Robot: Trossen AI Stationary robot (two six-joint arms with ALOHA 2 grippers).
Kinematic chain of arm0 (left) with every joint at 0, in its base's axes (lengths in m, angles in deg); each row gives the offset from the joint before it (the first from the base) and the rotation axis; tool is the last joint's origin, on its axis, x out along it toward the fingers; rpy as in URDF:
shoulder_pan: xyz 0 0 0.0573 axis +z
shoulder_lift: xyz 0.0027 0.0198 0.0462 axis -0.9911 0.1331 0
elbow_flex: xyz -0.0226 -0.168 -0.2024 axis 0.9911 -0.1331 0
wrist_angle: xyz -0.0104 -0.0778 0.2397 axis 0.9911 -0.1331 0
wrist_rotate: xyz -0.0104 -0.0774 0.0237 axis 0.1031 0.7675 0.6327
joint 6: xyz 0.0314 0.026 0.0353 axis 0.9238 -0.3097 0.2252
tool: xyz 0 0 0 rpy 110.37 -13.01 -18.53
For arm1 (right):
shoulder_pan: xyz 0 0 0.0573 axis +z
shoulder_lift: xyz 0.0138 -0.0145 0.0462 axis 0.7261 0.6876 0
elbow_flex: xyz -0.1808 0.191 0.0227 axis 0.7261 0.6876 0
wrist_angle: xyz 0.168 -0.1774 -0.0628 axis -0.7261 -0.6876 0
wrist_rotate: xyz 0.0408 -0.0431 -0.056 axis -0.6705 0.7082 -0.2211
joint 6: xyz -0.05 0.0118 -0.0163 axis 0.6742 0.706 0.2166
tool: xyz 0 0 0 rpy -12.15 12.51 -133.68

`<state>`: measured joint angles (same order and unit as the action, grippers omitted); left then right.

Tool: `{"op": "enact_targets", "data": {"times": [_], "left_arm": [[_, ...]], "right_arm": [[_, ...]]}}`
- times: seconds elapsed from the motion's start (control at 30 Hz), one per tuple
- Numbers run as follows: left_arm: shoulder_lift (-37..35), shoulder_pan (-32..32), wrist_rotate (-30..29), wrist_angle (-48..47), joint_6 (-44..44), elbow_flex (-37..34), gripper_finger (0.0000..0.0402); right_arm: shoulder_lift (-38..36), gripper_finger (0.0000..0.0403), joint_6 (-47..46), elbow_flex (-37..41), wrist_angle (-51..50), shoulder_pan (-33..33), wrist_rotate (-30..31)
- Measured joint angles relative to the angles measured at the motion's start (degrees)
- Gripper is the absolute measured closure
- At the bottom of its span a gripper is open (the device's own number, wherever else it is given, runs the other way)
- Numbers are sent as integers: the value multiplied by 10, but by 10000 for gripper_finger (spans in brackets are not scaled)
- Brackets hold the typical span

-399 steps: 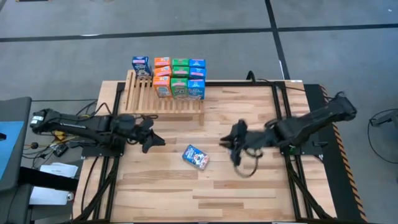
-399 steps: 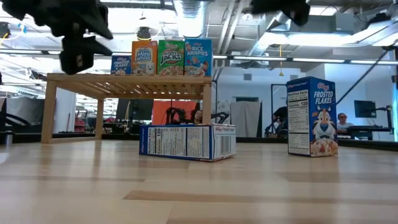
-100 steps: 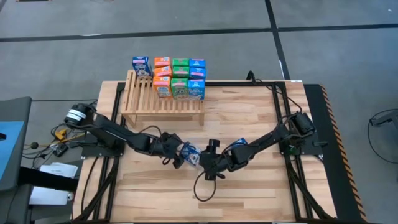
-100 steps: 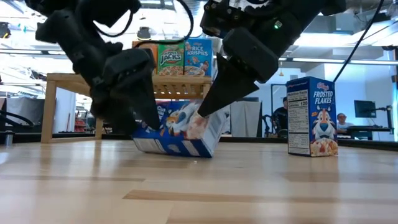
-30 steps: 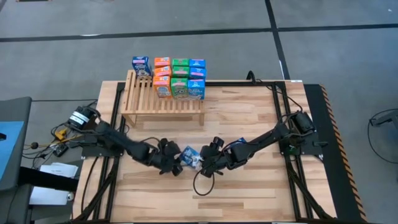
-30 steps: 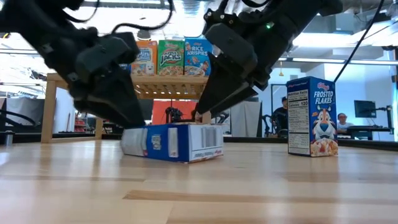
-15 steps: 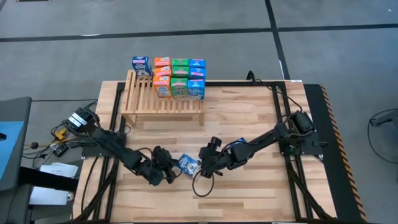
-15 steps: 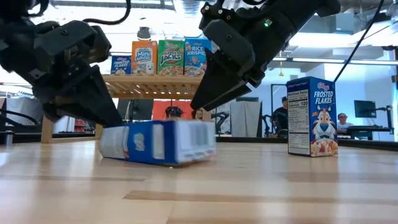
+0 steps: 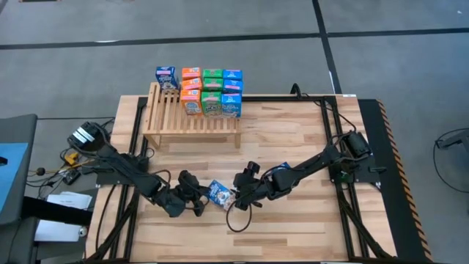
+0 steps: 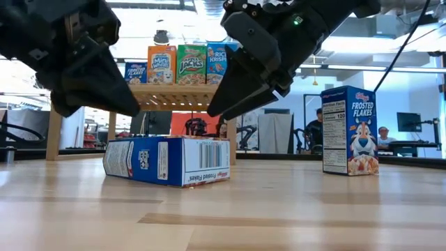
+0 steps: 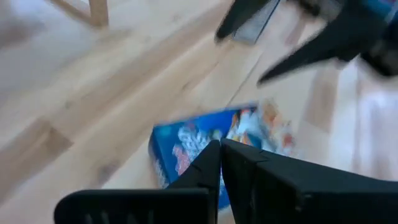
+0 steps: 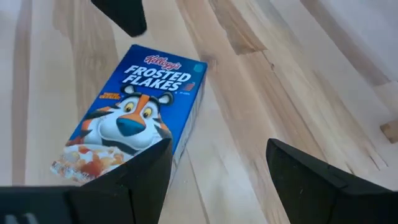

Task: Stack cereal on shelf
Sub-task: Put the left blue cereal on the shelf

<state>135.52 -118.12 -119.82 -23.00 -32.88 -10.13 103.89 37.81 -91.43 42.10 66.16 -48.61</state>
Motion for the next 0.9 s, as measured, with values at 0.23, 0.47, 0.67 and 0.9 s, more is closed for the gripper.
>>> {"op": "enact_targets", "data": {"times": [0.23,0.47,0.67,0.9], "left_arm": [[71,-6,32,102,12,0,401],[120,-10,27,122,-15,1,401],[141,-26,32,124,-54,1,402],[149,-51,14,119,-67,1,402]], "right_arm": [[0,120,0,0,-5,4,0],[0,120,0,0,-5,4,0],[0,120,0,0,-8,4,0],[16,120,3,1,-10,4,-1]]}}
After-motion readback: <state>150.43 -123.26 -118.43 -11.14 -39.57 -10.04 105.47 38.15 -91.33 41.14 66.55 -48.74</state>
